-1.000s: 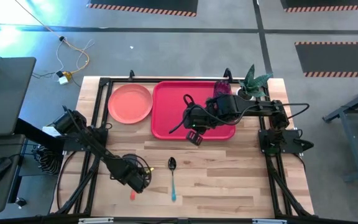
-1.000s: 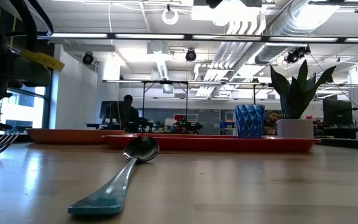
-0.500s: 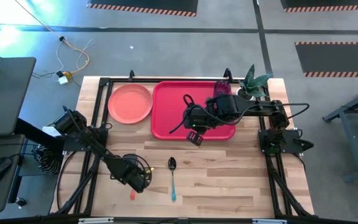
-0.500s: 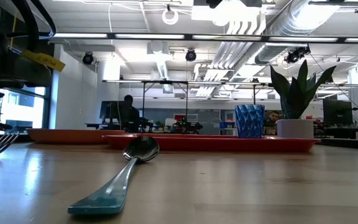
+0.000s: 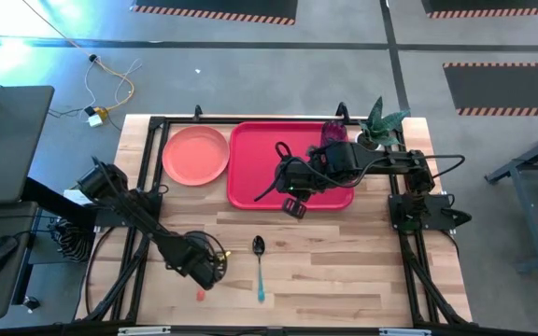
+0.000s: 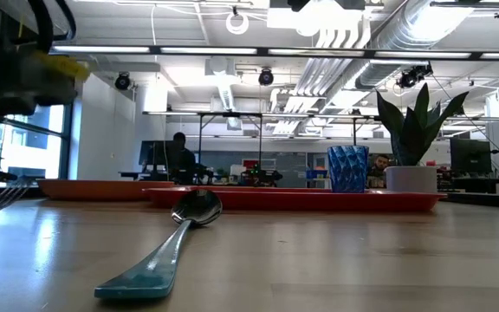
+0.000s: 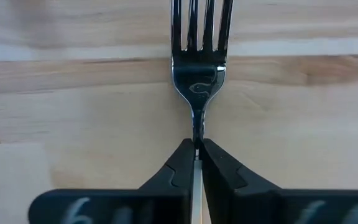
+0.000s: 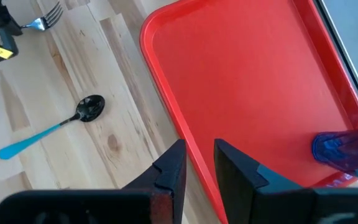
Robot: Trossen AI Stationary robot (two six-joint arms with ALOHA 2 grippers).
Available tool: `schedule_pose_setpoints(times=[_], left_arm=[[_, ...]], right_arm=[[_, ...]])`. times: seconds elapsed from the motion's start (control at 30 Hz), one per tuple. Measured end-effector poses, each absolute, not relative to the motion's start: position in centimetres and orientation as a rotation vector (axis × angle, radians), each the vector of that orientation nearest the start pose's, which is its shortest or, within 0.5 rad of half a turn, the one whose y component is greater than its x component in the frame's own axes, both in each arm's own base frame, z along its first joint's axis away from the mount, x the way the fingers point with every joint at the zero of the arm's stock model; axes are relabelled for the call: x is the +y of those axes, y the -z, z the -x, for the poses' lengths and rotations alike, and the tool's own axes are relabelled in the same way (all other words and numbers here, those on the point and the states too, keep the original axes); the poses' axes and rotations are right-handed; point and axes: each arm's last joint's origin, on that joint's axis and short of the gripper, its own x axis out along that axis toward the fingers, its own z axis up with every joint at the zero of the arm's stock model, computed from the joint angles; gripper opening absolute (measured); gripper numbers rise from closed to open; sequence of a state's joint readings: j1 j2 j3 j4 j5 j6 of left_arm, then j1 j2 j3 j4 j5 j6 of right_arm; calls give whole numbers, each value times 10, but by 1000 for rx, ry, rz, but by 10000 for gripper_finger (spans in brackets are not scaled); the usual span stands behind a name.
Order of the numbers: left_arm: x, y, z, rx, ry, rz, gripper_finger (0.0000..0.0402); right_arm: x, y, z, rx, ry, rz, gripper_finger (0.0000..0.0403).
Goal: Pick and place plate/cup/fork/spoon on tray
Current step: Put the fork on the left of the serving tray
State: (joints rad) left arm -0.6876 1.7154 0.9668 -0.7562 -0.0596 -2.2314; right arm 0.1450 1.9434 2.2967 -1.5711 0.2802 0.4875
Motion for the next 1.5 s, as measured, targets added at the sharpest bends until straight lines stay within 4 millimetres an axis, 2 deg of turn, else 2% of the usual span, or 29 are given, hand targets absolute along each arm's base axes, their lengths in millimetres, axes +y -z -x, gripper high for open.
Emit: schedule_pose_setpoints(times=[0.3,0.57,0.97,1.33,1.5], left_arm=[[-170,-174,-223,918,-1023,1266,7],[-139,-206,-231,757,-921,1219,7],[-57,-238,-248,716,-875,1032,8],[33,-241,-260,731,-880,954,8],[66,-244,-259,690,-876,952,8]], right_arm=[[43,-401,-356,1135,373,-127,74],[43,-403,-354,1126,378,-124,74],[36,-419,-340,1036,472,-122,74],[18,-421,-341,1016,549,-196,74],[13,-420,-341,1010,577,-223,74]])
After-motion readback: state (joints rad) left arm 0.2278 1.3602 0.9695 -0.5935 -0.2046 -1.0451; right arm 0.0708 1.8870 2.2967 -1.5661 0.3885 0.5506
